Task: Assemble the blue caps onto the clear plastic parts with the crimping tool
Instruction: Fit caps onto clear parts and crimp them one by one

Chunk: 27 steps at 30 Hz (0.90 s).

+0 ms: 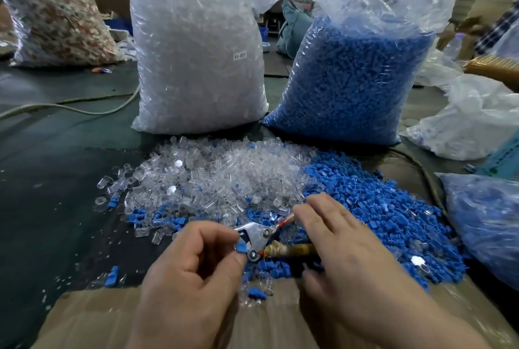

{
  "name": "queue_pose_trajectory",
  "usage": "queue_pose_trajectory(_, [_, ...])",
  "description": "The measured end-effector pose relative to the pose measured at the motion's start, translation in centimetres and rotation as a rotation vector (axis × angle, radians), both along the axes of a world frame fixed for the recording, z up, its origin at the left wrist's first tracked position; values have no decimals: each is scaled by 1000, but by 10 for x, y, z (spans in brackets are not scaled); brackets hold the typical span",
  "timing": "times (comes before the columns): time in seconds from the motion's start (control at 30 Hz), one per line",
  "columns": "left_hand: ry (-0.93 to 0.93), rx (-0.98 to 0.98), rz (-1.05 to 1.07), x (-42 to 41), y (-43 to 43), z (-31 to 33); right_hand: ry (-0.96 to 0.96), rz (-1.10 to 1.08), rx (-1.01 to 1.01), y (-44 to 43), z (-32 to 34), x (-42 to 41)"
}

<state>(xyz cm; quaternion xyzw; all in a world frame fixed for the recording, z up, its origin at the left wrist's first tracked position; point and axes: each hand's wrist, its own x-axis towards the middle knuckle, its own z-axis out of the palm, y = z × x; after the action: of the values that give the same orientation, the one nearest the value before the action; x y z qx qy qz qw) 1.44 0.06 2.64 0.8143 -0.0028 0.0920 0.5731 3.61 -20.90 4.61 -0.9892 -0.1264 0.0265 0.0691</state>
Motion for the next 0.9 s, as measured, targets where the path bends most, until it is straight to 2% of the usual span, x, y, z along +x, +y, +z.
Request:
queue_pose_trajectory(0.17, [-71, 67, 21, -2, 3, -5, 75, 139, -151, -2, 1, 26])
queue_pose_trajectory(0.4, [-106, 37, 32, 0, 3, -15, -134, 284, -369, 4, 3, 43])
queue_pose_trajectory(0.57, [-66, -193, 15, 7, 8, -19, -181, 163, -238, -1, 4, 33])
queue_pose_trajectory(0.73, [-53, -322, 0, 8, 8, -20, -222, -26, 145, -5, 9, 6])
queue_pose_trajectory(0.9, [-17, -375, -85, 6, 9, -18, -183, 34, 78, 4, 10, -13])
